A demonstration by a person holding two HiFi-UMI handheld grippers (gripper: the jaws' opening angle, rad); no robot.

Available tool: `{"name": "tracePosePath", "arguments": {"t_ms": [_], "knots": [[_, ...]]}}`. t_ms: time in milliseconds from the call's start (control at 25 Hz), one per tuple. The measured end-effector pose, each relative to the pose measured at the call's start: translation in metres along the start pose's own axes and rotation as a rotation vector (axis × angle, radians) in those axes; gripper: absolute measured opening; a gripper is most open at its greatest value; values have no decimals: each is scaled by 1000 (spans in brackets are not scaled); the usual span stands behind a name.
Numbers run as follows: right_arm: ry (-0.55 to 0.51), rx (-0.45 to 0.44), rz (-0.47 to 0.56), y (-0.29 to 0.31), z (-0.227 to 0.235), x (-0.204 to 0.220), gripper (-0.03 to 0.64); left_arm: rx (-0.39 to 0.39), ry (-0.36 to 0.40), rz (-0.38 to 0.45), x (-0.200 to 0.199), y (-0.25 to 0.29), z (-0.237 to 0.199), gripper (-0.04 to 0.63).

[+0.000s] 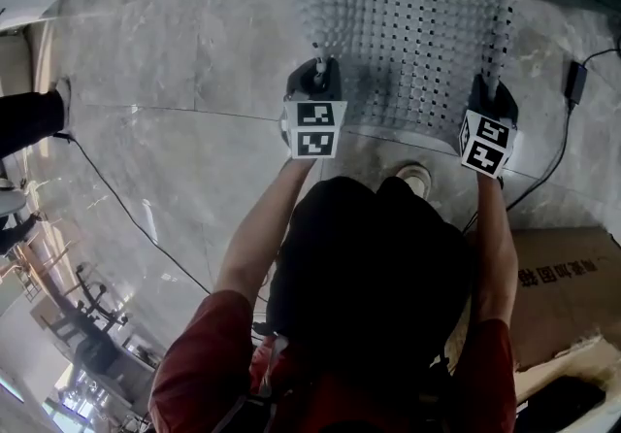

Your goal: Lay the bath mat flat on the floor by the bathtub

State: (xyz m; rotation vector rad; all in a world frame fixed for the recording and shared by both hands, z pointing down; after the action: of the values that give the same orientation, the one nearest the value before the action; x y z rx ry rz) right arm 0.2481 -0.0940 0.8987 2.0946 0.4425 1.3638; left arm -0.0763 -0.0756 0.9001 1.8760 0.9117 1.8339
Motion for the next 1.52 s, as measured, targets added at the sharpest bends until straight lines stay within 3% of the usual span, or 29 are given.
{"name": "tracePosePath", "arguments": {"t_ms": [920,1520], "knots": [[30,-27,-205,53,12,56,156,-81,53,-157,53,49,-38,64],[91,-31,-288,69,22,77,225,-108,-22,-204,78,70,-67,173]]}}
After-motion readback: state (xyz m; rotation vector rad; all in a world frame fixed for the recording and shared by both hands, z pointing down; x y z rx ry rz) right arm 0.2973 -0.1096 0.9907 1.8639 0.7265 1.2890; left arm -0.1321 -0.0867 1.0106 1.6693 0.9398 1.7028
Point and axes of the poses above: the fingertips, and each gripper's own axes: y forward along the fingers, z to its right, x out of its underside, the point moved 6 cm from there along -y, backward along the fingers, and after that the axes turned 9 degrees about -y, right-handed, at the moved point
